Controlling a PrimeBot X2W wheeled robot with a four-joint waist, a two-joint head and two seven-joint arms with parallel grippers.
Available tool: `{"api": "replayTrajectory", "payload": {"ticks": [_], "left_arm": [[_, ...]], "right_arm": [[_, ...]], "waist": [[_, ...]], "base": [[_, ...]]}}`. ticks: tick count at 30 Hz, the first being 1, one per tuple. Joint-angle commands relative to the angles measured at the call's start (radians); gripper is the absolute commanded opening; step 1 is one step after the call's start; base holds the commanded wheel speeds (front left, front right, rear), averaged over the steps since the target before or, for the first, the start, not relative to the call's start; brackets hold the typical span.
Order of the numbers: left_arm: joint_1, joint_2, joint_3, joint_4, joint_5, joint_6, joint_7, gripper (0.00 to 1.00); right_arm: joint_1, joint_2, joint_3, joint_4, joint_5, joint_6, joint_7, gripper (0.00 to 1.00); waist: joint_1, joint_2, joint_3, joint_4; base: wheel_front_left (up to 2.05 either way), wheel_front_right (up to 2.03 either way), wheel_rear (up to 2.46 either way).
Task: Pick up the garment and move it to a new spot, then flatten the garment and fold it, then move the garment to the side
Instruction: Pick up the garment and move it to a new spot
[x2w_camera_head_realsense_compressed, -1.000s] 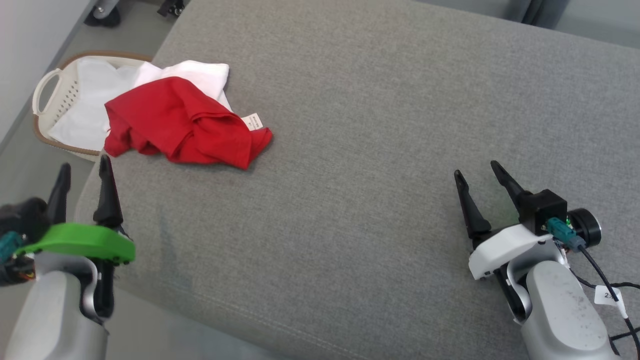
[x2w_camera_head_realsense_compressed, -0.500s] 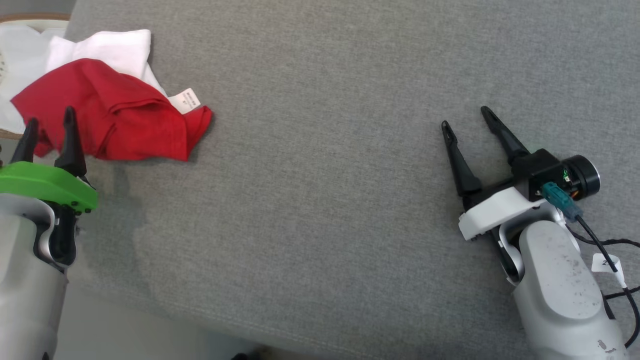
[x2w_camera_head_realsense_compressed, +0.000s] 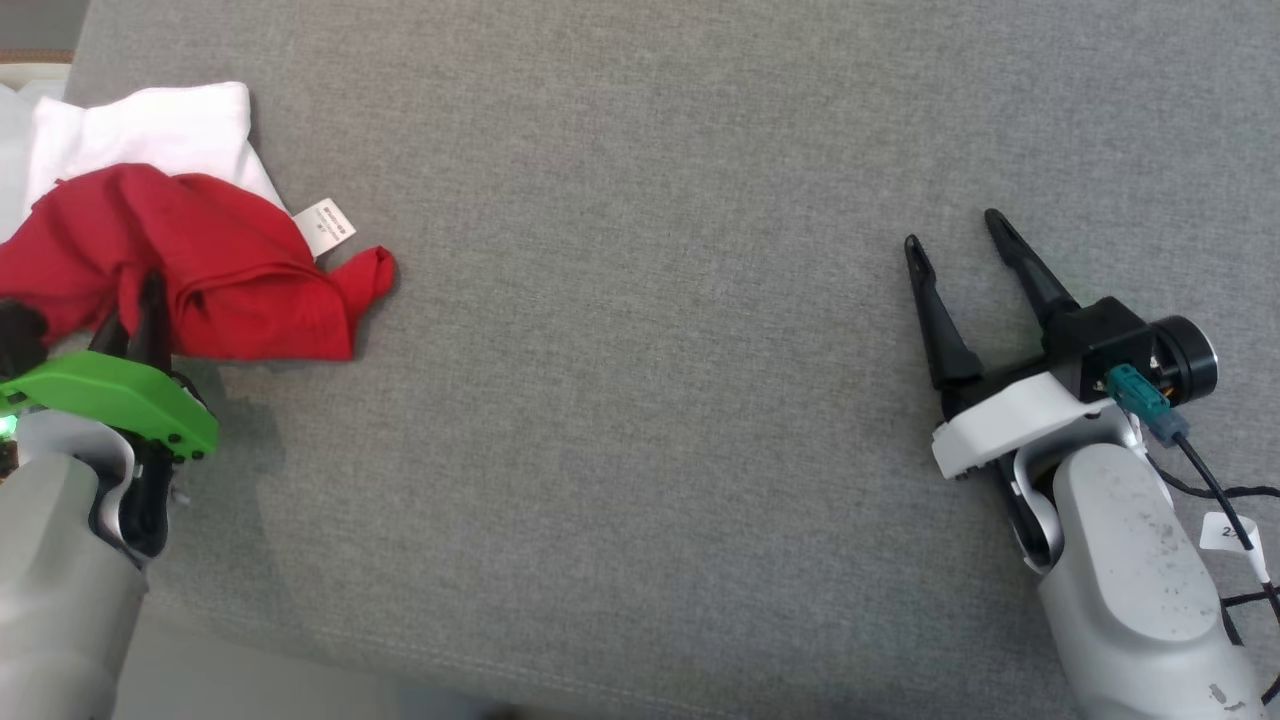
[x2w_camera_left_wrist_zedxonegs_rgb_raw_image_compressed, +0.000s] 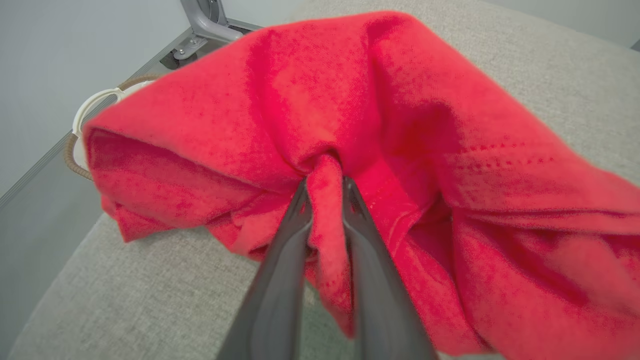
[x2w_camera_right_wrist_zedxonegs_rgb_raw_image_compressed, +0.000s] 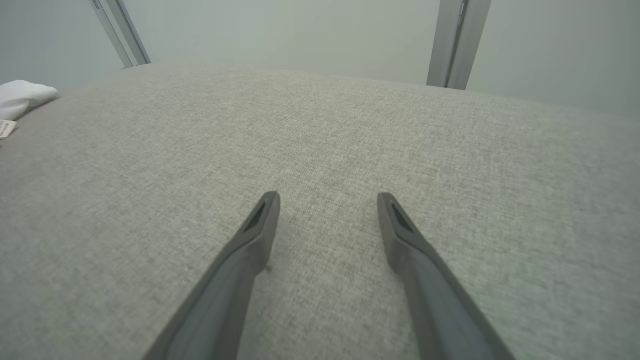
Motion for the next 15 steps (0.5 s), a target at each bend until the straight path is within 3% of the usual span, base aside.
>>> {"api": "replayTrajectory", "payload": {"ticks": [1,8,15], "left_arm": [[-0.034,0.022,0.006,-0.024,0.017,0.003,-0.009,0.0],[-0.037,0.066,0.147,-0.267,0.191,0.003,-0.008,0.0],[0.0,0.004,0.17,-0.525,0.333,0.003,-0.007,0.0]], "right_arm": [[0.065,-0.016,-0.01,0.041,0.013,-0.004,0.014,1.0],[0.085,-0.013,0.002,0.029,0.079,-0.003,0.008,1.0],[0.127,-0.012,0.016,0.018,0.142,-0.003,0.008,1.0]], "waist": [[-0.0001,0.0,-0.041,0.004],[-0.0001,0.0,-0.138,-0.021],[-0.0001,0.0,-0.219,-0.113]], "base": [[0.0,0.0,0.0],[0.0,0.0,0.0],[0.0,0.0,0.0]]}}
